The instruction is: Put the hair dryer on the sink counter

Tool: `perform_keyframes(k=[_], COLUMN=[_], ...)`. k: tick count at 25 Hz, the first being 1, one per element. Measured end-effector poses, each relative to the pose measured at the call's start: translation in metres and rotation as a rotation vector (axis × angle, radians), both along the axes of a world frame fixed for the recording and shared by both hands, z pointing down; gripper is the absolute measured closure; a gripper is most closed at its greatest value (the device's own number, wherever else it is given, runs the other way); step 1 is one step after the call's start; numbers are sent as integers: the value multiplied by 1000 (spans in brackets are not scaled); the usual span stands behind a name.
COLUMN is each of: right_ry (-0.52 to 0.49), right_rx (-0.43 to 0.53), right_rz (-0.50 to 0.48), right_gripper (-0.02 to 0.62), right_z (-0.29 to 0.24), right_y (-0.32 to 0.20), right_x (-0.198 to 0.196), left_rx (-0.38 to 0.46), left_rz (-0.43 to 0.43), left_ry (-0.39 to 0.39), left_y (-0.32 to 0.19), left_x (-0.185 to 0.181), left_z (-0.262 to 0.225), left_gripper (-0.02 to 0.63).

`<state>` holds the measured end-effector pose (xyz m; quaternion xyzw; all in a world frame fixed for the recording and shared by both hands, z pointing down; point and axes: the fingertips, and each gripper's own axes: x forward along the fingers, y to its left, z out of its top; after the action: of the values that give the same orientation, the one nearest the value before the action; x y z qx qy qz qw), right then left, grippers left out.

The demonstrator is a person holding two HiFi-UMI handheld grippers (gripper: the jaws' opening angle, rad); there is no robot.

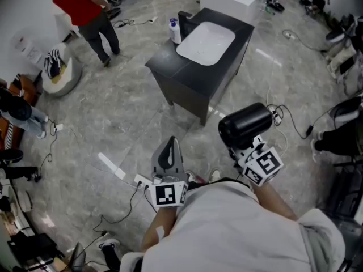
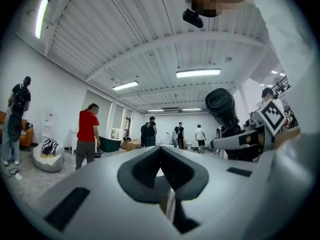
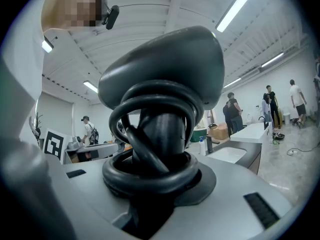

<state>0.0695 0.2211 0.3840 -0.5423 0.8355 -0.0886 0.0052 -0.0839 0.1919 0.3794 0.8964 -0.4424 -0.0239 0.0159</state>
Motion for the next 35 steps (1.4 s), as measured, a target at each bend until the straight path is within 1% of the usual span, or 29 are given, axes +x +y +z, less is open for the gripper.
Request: perform_keyframes(k=[3,10,16,21,23,28,31,35], right_ry=[8,3,12,7,15,-11,-4,-4], right_rx=[5,11,14,13,8,-9,-4,0], right_rz=[7,-10,-41,-51,-51,-66,-80,-84], right_gripper=[439,439,439,439,439,439,439,439], right_z=[1,0,4,8,12,20,20,18], right_y=[2,5,6,9,9,6,5,1], right_x=[11,28,46,63,68,72,70,70], left_rx=[7,7,2,18,13,5,-2,5], left_rz=[-11,-51,-87,-109,-115,-145,-161,-157], left_ry=[9,-12,10,-16,-15,-33,-36,-28], left_y=[1,8,16,19,22,28,29,22], left_x=[4,15,33,44,47,46,42,46], left_z=[-3,-2,1,3,3,9,11,7], left_gripper=[604,603,604,603,604,604,604,604])
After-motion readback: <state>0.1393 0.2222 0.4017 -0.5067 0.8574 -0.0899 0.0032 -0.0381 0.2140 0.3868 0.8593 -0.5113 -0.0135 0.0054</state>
